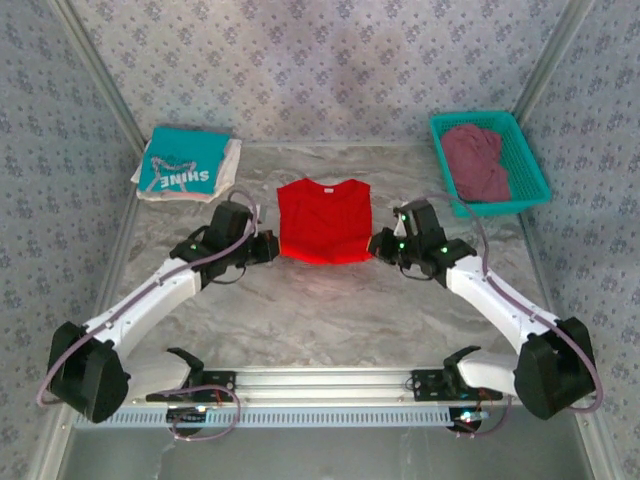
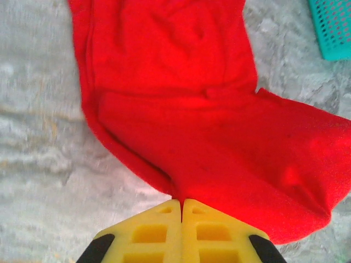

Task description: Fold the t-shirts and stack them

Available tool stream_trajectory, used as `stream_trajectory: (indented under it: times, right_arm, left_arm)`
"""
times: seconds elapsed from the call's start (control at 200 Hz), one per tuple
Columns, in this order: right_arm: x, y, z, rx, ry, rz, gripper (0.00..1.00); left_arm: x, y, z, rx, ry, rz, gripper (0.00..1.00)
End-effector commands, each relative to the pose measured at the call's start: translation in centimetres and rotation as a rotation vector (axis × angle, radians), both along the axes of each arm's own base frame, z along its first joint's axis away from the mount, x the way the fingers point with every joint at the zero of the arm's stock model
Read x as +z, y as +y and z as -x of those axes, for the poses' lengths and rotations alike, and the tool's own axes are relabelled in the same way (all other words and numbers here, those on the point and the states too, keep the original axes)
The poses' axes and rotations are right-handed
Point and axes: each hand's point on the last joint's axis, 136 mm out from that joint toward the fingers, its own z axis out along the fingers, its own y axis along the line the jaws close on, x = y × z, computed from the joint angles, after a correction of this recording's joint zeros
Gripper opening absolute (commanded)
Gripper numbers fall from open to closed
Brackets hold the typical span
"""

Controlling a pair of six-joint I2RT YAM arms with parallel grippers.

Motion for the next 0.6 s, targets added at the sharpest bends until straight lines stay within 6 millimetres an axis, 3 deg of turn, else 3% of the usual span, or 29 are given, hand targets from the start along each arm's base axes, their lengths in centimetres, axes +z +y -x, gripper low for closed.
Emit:
stream_trajectory:
  times: [0.0, 0.14, 0.26, 0.57, 0.595]
  right_arm:
    - [2.0, -0.4, -2.6, -0.01, -0.077, 0.031, 0.0]
    - [2.9, -0.8, -5.5, -0.028, -0.112, 0.044, 0.0]
    - [2.5, -1.1, -7.8, -0.035, -0.109, 0.051, 0.0]
    - [0.6, -1.7, -12.8, -0.054, -0.082, 0.028, 0.0]
    - [1.8, -1.5, -13.7, -0.055, -0.11, 0.015, 0.0]
  left_arm:
    - [3.1, -0.4, -2.9, -0.022, -0.097, 0.003, 0.0]
    - [4.2, 0.0, -6.0, 0.001, -0.142, 0.01, 0.0]
    - [4.4, 0.2, -8.6, 0.001, -0.158, -0.005, 0.0]
    - [2.4, 0.9, -14.2, 0.016, -0.143, -0.019, 0.0]
    - [2.3, 0.9, -14.5, 0.019, -0.143, -0.02, 0.0]
